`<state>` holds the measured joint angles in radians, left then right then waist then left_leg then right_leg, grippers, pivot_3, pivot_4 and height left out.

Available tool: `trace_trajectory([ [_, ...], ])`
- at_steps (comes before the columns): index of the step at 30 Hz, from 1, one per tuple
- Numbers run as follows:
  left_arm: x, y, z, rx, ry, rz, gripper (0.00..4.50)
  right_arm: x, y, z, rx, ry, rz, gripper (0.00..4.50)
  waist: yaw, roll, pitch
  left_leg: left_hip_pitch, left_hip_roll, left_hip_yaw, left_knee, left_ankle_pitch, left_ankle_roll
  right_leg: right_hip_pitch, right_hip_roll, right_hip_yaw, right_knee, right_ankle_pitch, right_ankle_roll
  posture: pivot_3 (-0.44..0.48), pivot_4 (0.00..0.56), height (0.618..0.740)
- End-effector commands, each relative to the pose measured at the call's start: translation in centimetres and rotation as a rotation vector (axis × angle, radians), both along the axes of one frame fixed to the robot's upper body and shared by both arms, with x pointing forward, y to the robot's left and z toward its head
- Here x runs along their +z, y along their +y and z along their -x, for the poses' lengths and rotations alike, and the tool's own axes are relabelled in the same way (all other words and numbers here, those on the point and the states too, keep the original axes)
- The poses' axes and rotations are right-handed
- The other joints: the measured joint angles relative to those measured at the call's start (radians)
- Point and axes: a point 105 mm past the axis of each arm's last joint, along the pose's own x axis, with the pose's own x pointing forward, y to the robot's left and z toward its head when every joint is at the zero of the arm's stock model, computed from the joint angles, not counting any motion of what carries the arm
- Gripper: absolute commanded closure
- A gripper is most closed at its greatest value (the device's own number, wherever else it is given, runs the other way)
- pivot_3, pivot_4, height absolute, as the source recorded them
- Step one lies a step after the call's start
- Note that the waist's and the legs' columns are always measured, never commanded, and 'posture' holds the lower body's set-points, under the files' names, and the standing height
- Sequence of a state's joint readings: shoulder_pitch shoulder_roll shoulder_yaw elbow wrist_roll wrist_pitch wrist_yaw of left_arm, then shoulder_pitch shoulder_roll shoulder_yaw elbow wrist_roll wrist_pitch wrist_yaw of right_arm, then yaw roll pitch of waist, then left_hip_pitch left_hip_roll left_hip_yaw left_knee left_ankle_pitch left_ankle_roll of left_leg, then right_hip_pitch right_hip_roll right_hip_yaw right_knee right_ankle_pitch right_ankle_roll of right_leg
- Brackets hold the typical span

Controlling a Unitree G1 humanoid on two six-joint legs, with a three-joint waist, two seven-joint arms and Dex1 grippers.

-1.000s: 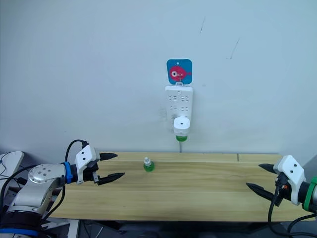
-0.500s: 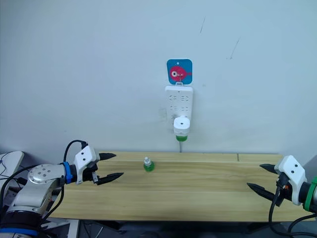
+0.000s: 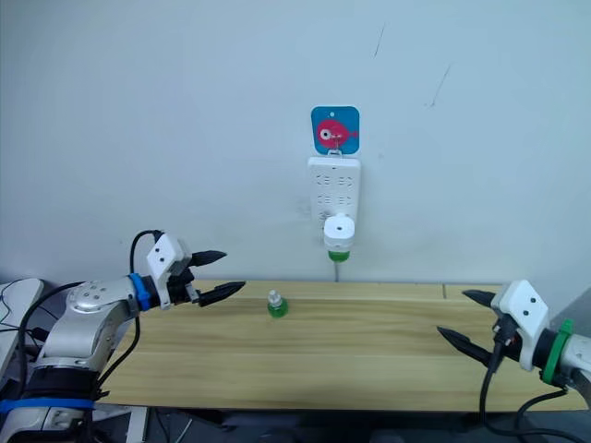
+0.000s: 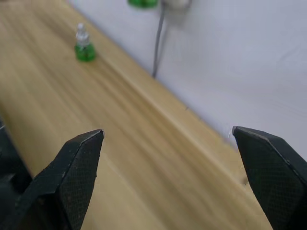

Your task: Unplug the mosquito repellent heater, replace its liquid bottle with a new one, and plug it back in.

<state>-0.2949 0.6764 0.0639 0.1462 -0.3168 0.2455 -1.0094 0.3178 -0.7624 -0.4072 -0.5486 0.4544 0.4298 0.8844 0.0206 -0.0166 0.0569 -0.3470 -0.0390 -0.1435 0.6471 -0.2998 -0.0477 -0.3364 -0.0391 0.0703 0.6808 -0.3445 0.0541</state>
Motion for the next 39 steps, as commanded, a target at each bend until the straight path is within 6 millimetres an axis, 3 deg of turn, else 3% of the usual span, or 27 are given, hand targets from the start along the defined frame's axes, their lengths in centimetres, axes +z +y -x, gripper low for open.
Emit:
trace_trajectory([
  [1,2.8,-2.4,-1.0,-0.038,-0.048,0.060,0.01,2.6,2.9,0.3,0.002,-0.084,-0.061,0.00,-0.001,0.002,0.015,0.000,0.000,0.000,0.000,0.000,0.000,0.000,0.000,0.000,0.000,0.000,0.000,-0.035,0.113,0.732],
  [6,4.8,-4.2,-2.5,-0.049,-0.052,0.144,0.01,4.0,5.3,0.9,0.017,-0.101,-0.131,0.00,-0.022,0.001,0.044,-0.001,0.000,-0.003,0.001,0.000,0.000,0.000,0.000,-0.002,0.000,0.000,0.000,-0.079,0.146,0.732],
  [10,5.7,-5.0,-4.0,-0.031,-0.076,0.184,0.84,4.9,6.2,1.0,0.021,-0.116,-0.169,0.00,-0.046,-0.001,0.065,-0.002,-0.001,-0.003,0.001,0.000,0.000,0.000,0.000,-0.002,0.000,0.000,0.000,-0.102,0.164,0.732],
  [26,7.6,-8.2,-6.7,-0.134,-0.092,0.219,0.84,6.3,8.4,1.4,0.033,-0.135,-0.215,0.00,-0.093,-0.003,0.126,-0.022,-0.002,-0.009,0.015,0.000,0.000,-0.012,0.000,-0.008,0.002,0.002,0.003,-0.169,0.211,0.732],
  [39,9.4,-10.7,-7.5,-0.244,-0.125,0.225,0.84,6.9,8.9,1.5,0.031,-0.130,-0.224,0.00,-0.101,-0.002,0.133,-0.034,-0.004,-0.020,0.020,0.001,0.000,-0.016,-0.001,-0.023,0.002,0.002,0.003,-0.196,0.209,0.732],
])
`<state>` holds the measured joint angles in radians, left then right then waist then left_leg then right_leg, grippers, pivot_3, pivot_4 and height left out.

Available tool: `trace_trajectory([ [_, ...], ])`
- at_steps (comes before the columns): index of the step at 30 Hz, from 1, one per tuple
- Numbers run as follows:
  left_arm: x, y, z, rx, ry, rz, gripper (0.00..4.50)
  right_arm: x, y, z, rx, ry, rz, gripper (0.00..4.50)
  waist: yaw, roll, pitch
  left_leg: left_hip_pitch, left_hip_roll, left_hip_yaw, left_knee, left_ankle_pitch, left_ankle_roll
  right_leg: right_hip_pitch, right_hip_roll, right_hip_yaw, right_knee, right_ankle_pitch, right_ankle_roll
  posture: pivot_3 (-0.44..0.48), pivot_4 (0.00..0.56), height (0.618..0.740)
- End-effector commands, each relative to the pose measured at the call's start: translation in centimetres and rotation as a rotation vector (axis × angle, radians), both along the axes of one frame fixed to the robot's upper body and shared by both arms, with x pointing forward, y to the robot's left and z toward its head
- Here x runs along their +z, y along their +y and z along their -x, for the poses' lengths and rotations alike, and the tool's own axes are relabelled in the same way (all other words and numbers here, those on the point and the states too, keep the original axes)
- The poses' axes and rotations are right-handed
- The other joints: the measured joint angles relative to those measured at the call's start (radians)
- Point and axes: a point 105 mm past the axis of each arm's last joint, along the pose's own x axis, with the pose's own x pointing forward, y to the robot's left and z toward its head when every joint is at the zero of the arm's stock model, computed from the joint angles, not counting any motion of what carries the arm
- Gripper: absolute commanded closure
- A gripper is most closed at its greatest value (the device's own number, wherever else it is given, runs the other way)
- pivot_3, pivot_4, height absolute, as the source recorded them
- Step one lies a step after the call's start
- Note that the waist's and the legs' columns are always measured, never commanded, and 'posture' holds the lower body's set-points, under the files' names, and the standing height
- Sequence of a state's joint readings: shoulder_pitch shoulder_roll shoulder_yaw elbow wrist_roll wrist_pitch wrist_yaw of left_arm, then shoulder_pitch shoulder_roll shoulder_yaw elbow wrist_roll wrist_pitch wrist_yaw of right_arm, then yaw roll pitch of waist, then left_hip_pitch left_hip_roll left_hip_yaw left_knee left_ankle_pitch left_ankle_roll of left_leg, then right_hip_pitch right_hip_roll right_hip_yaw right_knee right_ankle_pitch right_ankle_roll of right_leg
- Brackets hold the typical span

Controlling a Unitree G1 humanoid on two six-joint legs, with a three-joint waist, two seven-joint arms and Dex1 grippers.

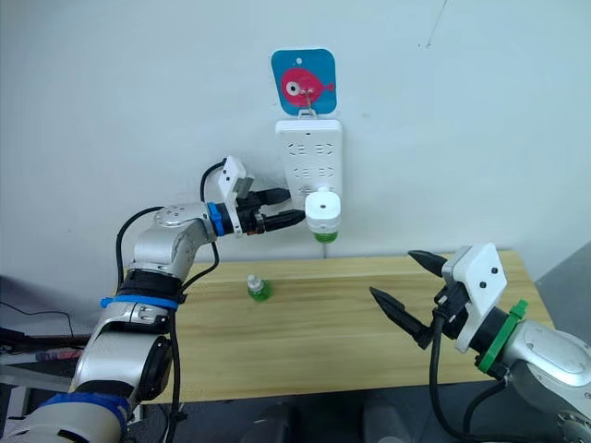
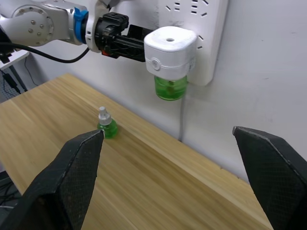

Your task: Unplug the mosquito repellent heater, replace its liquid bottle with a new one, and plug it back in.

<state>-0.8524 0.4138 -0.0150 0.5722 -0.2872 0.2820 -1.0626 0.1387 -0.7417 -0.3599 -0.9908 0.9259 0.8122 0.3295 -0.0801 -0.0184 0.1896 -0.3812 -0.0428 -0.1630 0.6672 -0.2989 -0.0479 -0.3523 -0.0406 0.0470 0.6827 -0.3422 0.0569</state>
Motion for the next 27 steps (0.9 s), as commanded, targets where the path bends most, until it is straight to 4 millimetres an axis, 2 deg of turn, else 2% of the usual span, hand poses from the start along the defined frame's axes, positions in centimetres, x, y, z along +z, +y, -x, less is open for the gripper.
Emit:
trace_trajectory([
  [1,2.8,-1.4,0.0,-0.056,-0.097,0.014,0.84,0.7,0.6,0.6,0.026,-0.029,0.006,0.00,0.000,0.000,0.000,0.000,0.000,-0.001,0.000,0.000,0.000,0.000,0.000,-0.001,0.000,0.000,0.000,-0.198,0.208,0.732],
  [6,3.7,-0.1,-1.2,0.114,-0.185,0.027,0.84,0.8,0.8,0.8,0.020,-0.030,-0.002,0.00,0.000,0.001,0.001,-0.001,0.000,-0.001,0.000,0.001,-0.001,0.000,0.000,-0.002,0.000,0.000,-0.001,-0.206,0.206,0.732],
  [11,2.9,-1.0,-0.1,0.043,-0.139,0.048,0.84,0.9,1.0,0.7,0.024,-0.033,-0.006,0.00,-0.005,0.002,0.003,0.000,0.000,-0.001,-0.001,0.006,0.000,0.000,0.000,-0.002,0.000,0.006,-0.001,-0.204,0.208,0.732],
  [15,4.1,-1.7,0.5,-0.014,-0.140,0.089,0.84,0.9,0.8,0.6,0.024,-0.029,-0.005,0.00,-0.005,0.002,0.005,-0.001,0.001,0.000,-0.002,0.006,0.000,-0.001,0.001,-0.002,-0.001,0.006,-0.001,-0.204,0.212,0.732],
  [18,4.7,-1.9,0.4,-0.022,-0.138,0.105,1.41,0.9,0.9,0.6,0.025,-0.026,-0.007,0.00,-0.006,0.002,0.009,-0.001,0.001,0.000,-0.003,0.006,0.000,-0.001,0.001,-0.002,-0.003,0.006,-0.001,-0.204,0.213,0.732],
  [23,4.5,-2.1,0.6,-0.035,-0.124,0.094,2.90,1.1,1.3,0.3,0.010,-0.041,-0.032,0.00,-0.006,0.002,0.015,-0.001,0.001,0.000,-0.003,0.006,0.000,-0.001,0.001,-0.002,-0.002,0.006,-0.001,-0.204,0.216,0.732],
  [25,4.4,-1.9,0.7,-0.035,-0.122,0.087,3.14,1.5,1.0,-0.7,-0.078,-0.085,-0.030,0.00,-0.008,0.002,0.018,-0.001,0.001,0.000,-0.002,0.006,-0.001,-0.001,0.001,-0.002,-0.002,0.006,-0.001,-0.202,0.215,0.732],
  [27,4.4,-1.7,0.8,-0.031,-0.122,0.082,3.15,2.3,1.4,-1.7,-0.150,-0.152,-0.038,0.00,-0.011,0.002,0.019,-0.001,0.001,0.000,-0.002,0.007,-0.001,-0.001,0.001,-0.001,-0.001,0.006,-0.002,-0.200,0.216,0.732],
])
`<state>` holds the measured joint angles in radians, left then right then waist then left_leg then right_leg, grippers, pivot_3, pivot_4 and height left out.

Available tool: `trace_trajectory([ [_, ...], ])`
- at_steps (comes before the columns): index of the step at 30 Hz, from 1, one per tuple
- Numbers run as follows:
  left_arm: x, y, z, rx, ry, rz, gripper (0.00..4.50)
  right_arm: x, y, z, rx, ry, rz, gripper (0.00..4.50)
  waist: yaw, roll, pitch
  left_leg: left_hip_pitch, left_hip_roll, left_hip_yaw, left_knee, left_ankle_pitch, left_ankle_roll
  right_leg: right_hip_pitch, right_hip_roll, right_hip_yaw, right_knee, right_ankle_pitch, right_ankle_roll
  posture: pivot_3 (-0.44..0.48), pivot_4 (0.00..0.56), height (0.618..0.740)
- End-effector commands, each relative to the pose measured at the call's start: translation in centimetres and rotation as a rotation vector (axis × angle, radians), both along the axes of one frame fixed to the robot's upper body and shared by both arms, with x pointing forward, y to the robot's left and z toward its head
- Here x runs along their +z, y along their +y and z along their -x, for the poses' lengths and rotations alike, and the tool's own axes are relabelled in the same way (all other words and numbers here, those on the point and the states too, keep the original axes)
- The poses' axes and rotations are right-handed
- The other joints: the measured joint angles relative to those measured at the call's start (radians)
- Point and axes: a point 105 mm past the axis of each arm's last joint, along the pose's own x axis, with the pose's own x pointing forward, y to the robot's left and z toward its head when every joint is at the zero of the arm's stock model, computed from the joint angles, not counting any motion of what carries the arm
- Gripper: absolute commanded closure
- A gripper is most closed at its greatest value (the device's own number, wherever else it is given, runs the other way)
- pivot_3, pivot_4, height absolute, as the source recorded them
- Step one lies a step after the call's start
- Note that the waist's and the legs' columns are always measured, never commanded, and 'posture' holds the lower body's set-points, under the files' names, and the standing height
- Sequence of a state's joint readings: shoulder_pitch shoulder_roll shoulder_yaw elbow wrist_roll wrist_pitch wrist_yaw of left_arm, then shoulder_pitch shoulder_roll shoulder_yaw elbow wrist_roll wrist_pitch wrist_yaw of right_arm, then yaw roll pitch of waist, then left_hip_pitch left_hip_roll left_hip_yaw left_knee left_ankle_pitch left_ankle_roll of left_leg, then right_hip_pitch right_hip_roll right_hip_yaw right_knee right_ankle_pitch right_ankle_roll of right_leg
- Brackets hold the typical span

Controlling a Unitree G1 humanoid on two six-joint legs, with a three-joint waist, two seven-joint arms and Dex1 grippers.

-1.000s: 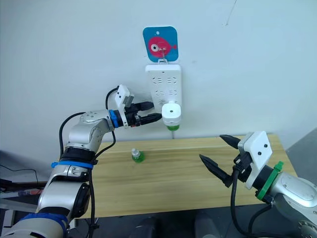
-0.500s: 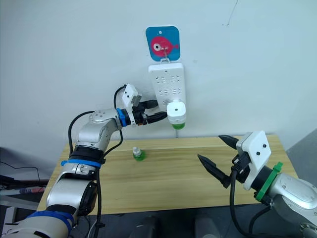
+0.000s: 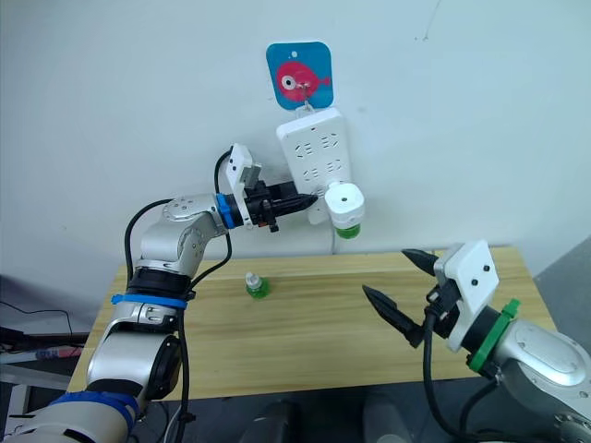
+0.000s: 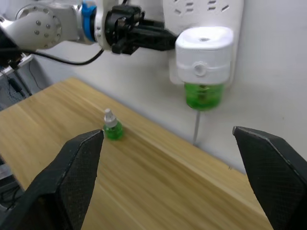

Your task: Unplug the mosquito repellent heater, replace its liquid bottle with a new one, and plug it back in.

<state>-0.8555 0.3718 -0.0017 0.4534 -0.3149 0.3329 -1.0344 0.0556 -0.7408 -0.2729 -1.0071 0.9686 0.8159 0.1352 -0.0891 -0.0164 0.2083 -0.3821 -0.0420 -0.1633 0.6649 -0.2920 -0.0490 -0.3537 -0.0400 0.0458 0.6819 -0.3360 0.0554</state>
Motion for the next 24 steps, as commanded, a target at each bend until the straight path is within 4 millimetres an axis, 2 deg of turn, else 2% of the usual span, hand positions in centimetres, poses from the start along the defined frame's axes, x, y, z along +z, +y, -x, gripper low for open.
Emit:
trace_trajectory([
  [1,2.1,0.3,0.2,0.014,-0.061,0.027,3.15,1.7,0.8,-1.2,-0.108,-0.130,-0.004,0.00,-0.003,0.001,0.001,0.000,0.000,0.000,0.000,0.000,0.000,-0.001,0.000,0.000,0.000,0.000,0.000,-0.200,0.216,0.732],
  [10,2.4,0.6,0.6,0.022,-0.060,0.013,3.15,1.8,4.3,-6.1,-0.333,-0.201,0.012,0.00,-0.012,0.003,0.004,-0.003,0.000,-0.002,-0.002,0.004,-0.006,-0.006,0.000,0.001,0.001,0.000,0.000,-0.185,0.219,0.732],
  [16,2.5,0.6,0.7,0.019,-0.064,0.004,3.15,2.4,6.1,-8.3,-0.357,-0.223,-0.009,0.00,-0.017,0.003,0.004,-0.006,0.000,-0.001,-0.001,0.004,-0.007,-0.011,0.000,0.001,0.005,0.000,0.000,-0.172,0.217,0.732],
  [19,2.5,0.6,0.7,0.019,-0.065,0.002,3.15,2.7,6.4,-8.9,-0.355,-0.222,-0.026,0.00,-0.025,0.002,0.004,-0.009,0.000,0.001,0.000,0.008,-0.009,-0.019,-0.002,0.003,0.015,0.000,-0.001,-0.168,0.216,0.732],
  [24,2.5,0.7,0.8,0.022,-0.072,-0.004,3.15,3.1,6.9,-9.1,-0.298,-0.204,-0.058,0.00,-0.027,0.003,0.005,-0.009,0.002,0.000,-0.002,0.014,-0.005,-0.021,0.002,0.000,0.018,0.007,-0.006,-0.151,0.214,0.732],
])
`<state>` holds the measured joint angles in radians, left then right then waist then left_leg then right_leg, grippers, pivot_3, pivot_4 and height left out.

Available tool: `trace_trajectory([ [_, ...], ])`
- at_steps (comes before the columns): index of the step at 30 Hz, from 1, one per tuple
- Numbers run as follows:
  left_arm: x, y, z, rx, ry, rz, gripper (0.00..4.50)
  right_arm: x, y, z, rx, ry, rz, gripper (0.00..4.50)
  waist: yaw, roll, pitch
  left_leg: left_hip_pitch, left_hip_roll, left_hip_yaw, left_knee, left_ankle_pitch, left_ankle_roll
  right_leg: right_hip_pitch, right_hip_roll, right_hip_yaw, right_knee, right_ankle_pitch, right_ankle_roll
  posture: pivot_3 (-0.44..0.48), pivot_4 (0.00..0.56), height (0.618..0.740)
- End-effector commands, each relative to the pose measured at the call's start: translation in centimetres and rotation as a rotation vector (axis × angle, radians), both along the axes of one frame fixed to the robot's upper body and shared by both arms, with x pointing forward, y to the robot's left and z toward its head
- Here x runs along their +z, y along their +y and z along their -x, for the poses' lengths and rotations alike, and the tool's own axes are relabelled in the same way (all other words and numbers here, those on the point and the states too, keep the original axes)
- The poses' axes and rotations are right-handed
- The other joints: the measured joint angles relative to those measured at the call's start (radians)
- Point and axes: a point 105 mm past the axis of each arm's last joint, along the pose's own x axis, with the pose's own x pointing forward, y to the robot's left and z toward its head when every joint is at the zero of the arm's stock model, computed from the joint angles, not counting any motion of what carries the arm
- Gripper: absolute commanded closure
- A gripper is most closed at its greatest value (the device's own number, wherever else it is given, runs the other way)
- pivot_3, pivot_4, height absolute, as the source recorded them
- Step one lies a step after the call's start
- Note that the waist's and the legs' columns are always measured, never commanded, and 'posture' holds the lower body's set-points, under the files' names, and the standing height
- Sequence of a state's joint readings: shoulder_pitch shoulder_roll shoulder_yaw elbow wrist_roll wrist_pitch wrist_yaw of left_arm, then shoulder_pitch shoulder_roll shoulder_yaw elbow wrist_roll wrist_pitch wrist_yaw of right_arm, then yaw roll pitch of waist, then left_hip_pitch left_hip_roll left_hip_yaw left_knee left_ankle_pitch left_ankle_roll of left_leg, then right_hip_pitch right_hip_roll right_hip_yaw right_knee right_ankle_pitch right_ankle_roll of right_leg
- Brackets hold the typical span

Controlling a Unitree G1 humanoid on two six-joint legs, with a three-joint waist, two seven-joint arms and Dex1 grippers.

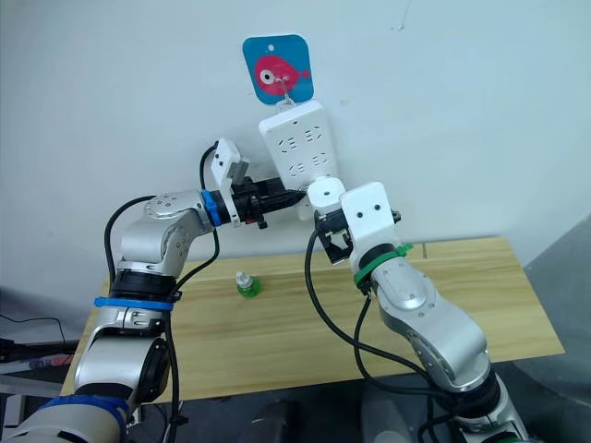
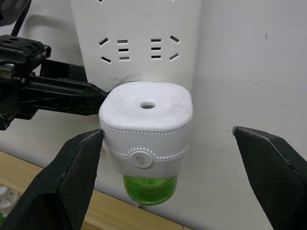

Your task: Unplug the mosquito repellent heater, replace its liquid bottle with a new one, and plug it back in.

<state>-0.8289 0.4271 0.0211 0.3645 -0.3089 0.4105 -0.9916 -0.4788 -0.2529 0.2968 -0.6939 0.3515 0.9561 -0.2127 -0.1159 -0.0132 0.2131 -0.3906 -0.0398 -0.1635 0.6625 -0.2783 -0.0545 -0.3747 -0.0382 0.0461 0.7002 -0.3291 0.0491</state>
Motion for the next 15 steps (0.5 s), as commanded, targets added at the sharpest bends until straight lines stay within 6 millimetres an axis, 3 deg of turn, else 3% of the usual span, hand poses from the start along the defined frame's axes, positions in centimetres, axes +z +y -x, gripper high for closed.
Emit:
trace_trajectory([
  [1,1.9,-1.1,0.8,-0.058,-0.072,0.026,3.15,1.9,-0.9,-0.4,-0.028,-0.069,-0.028,0.00,-0.001,0.000,0.000,0.000,0.000,0.000,0.000,0.001,0.000,0.000,0.000,0.000,0.001,0.001,0.000,-0.150,0.214,0.732],
  [6,1.8,-0.6,0.7,-0.044,-0.075,0.017,3.15,2.4,-2.0,0.4,-0.001,-0.072,-0.027,0.00,0.000,0.000,0.000,-0.001,0.000,0.000,0.000,0.001,0.000,-0.001,0.000,0.001,0.000,0.001,0.000,-0.148,0.215,0.732],
  [15,1.7,-0.4,0.7,-0.037,-0.076,0.011,3.15,2.0,-1.1,1.7,0.117,-0.009,-0.039,0.00,0.000,0.000,0.000,-0.010,0.000,0.000,-0.001,0.003,-0.004,-0.010,-0.001,0.001,-0.001,0.001,0.000,-0.144,0.214,0.732],
])
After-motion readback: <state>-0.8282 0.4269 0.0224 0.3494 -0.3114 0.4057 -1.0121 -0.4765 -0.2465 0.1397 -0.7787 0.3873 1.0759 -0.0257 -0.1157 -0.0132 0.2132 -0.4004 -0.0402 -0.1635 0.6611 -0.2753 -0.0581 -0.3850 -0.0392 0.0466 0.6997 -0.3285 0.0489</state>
